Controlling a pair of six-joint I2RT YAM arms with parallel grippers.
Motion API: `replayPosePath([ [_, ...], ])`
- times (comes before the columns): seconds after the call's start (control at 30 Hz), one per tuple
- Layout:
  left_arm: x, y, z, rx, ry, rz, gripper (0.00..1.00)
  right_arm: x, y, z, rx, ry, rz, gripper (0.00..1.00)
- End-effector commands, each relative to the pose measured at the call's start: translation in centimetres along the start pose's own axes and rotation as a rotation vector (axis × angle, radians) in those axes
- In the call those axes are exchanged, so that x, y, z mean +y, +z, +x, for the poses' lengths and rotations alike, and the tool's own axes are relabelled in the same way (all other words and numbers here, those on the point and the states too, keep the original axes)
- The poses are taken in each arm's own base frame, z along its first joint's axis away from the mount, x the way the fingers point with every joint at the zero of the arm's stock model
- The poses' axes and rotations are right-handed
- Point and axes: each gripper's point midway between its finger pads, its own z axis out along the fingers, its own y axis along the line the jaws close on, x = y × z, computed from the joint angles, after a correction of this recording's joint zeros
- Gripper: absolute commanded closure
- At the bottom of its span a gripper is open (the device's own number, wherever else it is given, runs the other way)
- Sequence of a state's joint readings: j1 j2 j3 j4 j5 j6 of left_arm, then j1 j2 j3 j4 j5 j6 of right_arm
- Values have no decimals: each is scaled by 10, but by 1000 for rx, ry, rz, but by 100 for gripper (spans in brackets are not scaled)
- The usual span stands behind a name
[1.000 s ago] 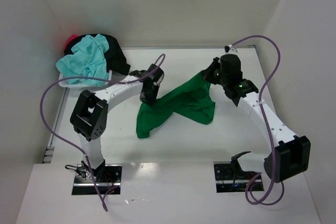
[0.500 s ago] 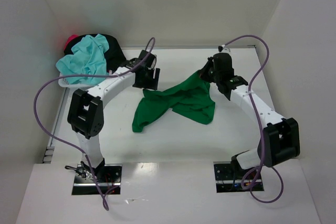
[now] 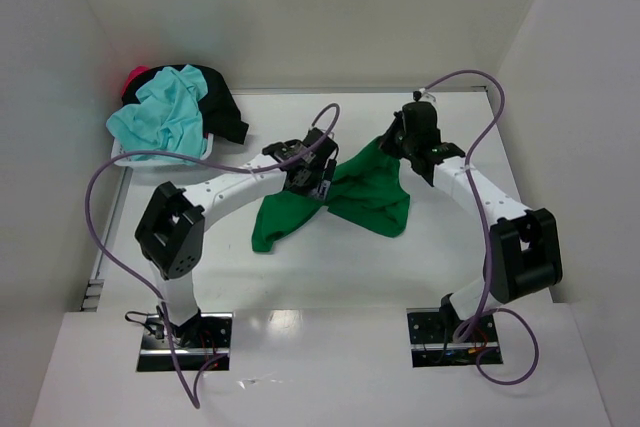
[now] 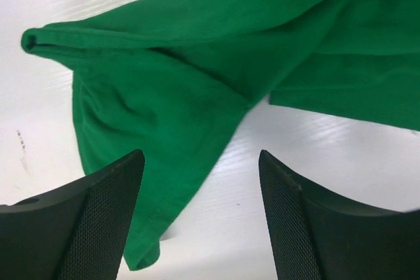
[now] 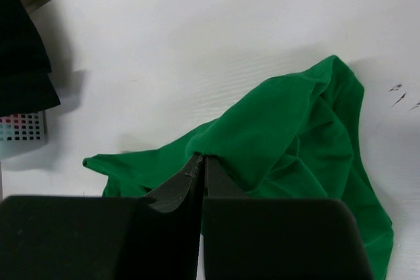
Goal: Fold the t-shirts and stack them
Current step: Flatten out the tshirt
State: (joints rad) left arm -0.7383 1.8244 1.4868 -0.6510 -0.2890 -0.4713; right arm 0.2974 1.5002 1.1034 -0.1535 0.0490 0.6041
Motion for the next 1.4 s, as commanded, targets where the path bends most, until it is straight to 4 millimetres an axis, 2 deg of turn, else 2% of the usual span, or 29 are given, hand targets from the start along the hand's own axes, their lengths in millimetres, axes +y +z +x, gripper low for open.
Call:
replayPosePath([
  [0.0,9,15,3,-7,-11,-78,22,5,2,-30,-93,-2,-18,100],
  [0.03,11,21,7,6,-5,-96,22,5,2,-30,-93,-2,-18,100],
  [0.1,7,23,-1,-10,-11,-90,23,5,2,-30,-93,-2,-18,100],
  [0.13,6,28,4,7,3,-87,23,3,3,-26,-86,-2,-13,100],
  [0.2,1,26,-7,-12,-5,-69,23,1,6,-24,-79,-3,-8,100],
  [0.23,1,35,-1,9,2,-78,24,1,6,-24,-79,-3,-8,100],
  [0.4,-5,43,-5,10,19,-68,24,-4,8,-24,-76,1,4,100],
  [0.57,-14,42,-5,21,16,-18,24,-9,12,-18,-61,-9,15,100],
  [0.7,-19,37,-17,-15,4,7,24,-9,12,-18,-61,-9,15,100],
  [0.8,-17,42,-11,-2,9,-8,24,-9,12,-18,-61,-9,15,100],
  [0.93,-8,55,-5,9,1,-71,32,-7,9,-20,-68,-8,10,100],
  [1.03,0,63,4,29,14,-120,34,-10,10,-16,-61,-9,15,100],
  [1.27,-1,69,10,51,20,-119,34,-10,10,-16,-61,-9,15,100],
  [1.37,-1,69,10,51,20,-119,39,-10,10,-16,-61,-9,15,100],
])
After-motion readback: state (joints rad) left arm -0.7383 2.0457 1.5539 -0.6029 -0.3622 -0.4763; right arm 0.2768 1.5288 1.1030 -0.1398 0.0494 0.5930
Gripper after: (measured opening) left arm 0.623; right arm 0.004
